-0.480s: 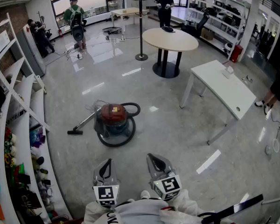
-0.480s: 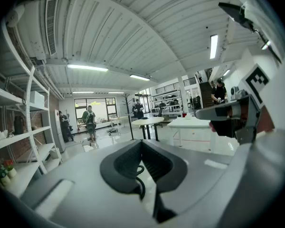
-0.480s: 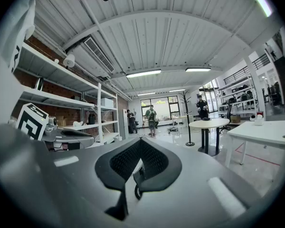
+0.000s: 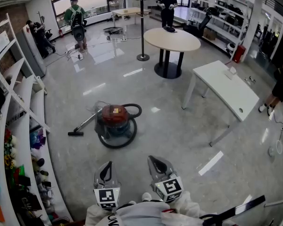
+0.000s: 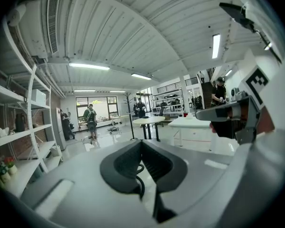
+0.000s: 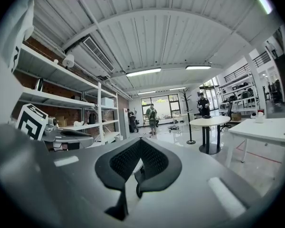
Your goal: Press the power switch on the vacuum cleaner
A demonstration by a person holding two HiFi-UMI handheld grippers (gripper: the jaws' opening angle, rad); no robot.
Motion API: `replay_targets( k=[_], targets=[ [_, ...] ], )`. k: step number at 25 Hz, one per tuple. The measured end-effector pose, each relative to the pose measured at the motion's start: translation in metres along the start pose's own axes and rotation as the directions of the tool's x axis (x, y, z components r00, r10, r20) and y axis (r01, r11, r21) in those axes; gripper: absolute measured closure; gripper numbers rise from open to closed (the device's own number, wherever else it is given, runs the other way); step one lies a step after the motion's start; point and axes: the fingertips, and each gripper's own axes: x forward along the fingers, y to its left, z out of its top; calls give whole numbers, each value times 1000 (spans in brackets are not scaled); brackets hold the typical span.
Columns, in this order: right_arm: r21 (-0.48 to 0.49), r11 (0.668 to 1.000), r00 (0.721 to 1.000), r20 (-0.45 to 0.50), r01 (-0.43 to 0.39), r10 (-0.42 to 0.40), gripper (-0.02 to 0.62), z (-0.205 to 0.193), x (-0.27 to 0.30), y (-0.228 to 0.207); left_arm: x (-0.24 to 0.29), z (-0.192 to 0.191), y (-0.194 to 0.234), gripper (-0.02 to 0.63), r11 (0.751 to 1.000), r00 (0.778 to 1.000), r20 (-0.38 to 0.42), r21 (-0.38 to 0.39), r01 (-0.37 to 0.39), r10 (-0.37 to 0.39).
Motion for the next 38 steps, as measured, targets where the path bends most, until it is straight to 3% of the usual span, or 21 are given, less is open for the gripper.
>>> replay_targets(
  k=[8,19,38],
  targets=[
    [12,1000,1000,24,4,-4,595,-2,2,-14,5,-3,1,606,1000,1000,-10,-5,-19,19],
    [44,998,999,-12,34,-34,595,-15,11,-26,6,-12,21,606,999,998,-30,-15,-51,50],
    [24,998,997,-57,56,-55,595,-3,132,-55,114,-13,104,606,997,998,-36,-50,-61,59]
  ],
)
